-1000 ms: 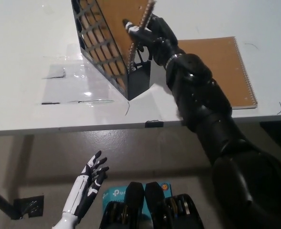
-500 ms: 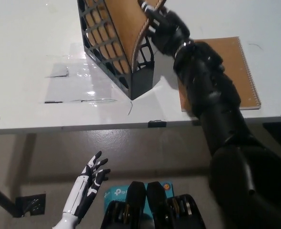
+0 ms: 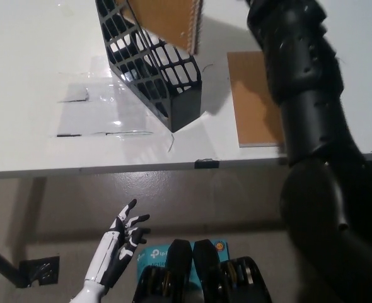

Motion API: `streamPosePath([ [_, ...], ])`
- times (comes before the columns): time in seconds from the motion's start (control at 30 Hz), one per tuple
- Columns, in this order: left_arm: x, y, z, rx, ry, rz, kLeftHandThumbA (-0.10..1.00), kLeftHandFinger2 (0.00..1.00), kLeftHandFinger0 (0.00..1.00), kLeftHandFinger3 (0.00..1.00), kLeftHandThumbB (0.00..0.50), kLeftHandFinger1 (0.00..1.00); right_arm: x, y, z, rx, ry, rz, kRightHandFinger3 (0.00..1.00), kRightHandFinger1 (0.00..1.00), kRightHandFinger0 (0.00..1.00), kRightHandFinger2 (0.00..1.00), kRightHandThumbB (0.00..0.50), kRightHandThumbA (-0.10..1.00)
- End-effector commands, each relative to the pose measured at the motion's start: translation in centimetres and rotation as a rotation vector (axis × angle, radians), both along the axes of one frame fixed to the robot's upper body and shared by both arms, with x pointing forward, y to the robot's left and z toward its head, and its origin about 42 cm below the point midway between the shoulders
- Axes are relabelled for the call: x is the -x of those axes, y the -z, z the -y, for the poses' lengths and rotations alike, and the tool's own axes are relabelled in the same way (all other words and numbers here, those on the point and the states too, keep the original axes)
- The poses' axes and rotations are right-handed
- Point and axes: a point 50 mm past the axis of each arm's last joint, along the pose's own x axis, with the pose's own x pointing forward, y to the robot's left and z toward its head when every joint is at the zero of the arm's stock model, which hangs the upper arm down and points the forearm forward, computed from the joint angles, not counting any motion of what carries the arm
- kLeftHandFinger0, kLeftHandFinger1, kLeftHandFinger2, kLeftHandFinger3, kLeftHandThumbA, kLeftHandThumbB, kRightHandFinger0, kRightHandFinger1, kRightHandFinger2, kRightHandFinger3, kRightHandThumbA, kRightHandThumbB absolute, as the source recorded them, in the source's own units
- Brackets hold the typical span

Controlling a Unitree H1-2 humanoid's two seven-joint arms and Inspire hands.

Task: Use the right hand to pick up a book from the book holder on the left side and put it on another book on the right side

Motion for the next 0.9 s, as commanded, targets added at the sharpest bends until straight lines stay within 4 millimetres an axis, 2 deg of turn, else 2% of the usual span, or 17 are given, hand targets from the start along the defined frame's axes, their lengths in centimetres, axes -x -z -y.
streamPosePath([
  [0.0,-0.3,-1.1,0.4,-0.013,0.016,0.096,0.90,0.79,0.62,1.00,0.070,0.68,3.8,-16.4,1.3,-0.112,-0.052,0.354,0.29,0.22,0.00,0.69,0.148,-0.10],
  [0.03,-0.3,-1.1,0.3,-0.018,0.017,0.095,0.90,0.79,0.62,1.00,0.072,0.68,3.8,-16.8,2.3,-0.123,-0.040,0.352,0.43,0.27,0.00,0.77,0.104,-0.10],
  [0.07,-0.4,-1.1,0.3,-0.019,0.016,0.096,0.90,0.79,0.62,1.00,0.073,0.68,3.8,-16.9,2.7,-0.127,-0.041,0.351,0.60,0.31,0.00,0.80,0.085,-0.10],
  [0.1,-0.5,-1.0,0.3,-0.016,0.015,0.100,0.91,0.78,0.61,1.00,0.073,0.67,3.5,-17.1,4.1,-0.160,-0.052,0.327,0.98,0.31,0.00,0.79,0.069,-0.10],
  [0.13,-0.5,-1.0,0.3,-0.015,0.014,0.101,0.91,0.78,0.61,1.00,0.073,0.67,3.4,-17.2,4.4,-0.172,-0.057,0.317,1.00,0.33,0.00,0.81,0.069,-0.10],
  [0.17,-0.4,-0.9,0.3,-0.011,0.015,0.095,0.91,0.78,0.61,1.00,0.081,0.67,3.0,-17.0,6.2,-0.222,-0.073,0.264,1.00,0.34,0.00,0.83,0.073,-0.10],
  [0.2,-0.4,-0.9,0.3,-0.012,0.014,0.095,0.91,0.78,0.61,1.00,0.083,0.67,3.0,-17.0,6.5,-0.224,-0.073,0.251,1.00,0.33,0.00,0.82,0.070,-0.10],
  [0.3,-0.1,-0.7,0.3,-0.005,0.012,0.087,0.90,0.77,0.60,1.00,0.076,0.66,2.6,-16.5,8.4,-0.245,-0.056,0.223,1.00,0.23,0.00,0.73,0.051,-0.10],
  [0.37,0.1,-0.6,0.3,-0.009,0.013,0.086,0.89,0.77,0.59,1.00,0.068,0.65,1.8,-15.4,10.9,-0.290,-0.036,0.184,1.00,0.21,0.00,0.72,0.050,-0.10],
  [0.5,0.0,-0.5,0.1,-0.009,0.005,0.088,0.88,0.76,0.58,1.00,0.065,0.64,0.8,-14.0,14.1,-0.347,-0.030,0.136,1.00,0.22,0.00,0.74,0.041,-0.10],
  [0.57,0.1,-0.5,0.0,-0.006,0.006,0.076,0.89,0.78,0.60,1.00,0.073,0.65,0.4,-13.4,15.6,-0.337,0.002,0.108,1.00,0.25,0.00,0.74,0.064,-0.10],
  [0.7,0.3,-0.4,-0.1,-0.003,0.000,0.073,0.88,0.77,0.59,1.00,0.065,0.64,-0.2,-11.9,17.8,-0.336,0.034,0.055,1.00,0.22,0.00,0.72,0.051,-0.10],
  [0.73,0.3,-0.4,-0.1,-0.001,-0.001,0.068,0.87,0.77,0.59,1.00,0.054,0.64,-0.6,-11.3,18.4,-0.340,0.031,0.030,0.97,0.22,0.00,0.69,0.041,-0.10],
  [0.77,0.4,-0.4,-0.2,-0.004,-0.002,0.066,0.87,0.77,0.59,1.00,0.054,0.64,-0.7,-10.8,18.7,-0.327,0.033,0.024,1.00,0.21,0.00,0.66,0.030,-0.10],
  [0.83,0.5,-0.4,-0.2,-0.004,-0.005,0.068,0.86,0.77,0.59,1.00,0.055,0.64,-1.0,-9.8,19.2,-0.296,0.044,0.003,1.00,0.21,0.00,0.57,0.040,-0.10],
  [0.87,0.5,-0.4,-0.2,-0.005,-0.006,0.066,0.87,0.77,0.59,1.00,0.061,0.64,-1.3,-8.8,19.5,-0.292,0.061,-0.031,1.00,0.21,0.00,0.61,0.054,-0.10],
])
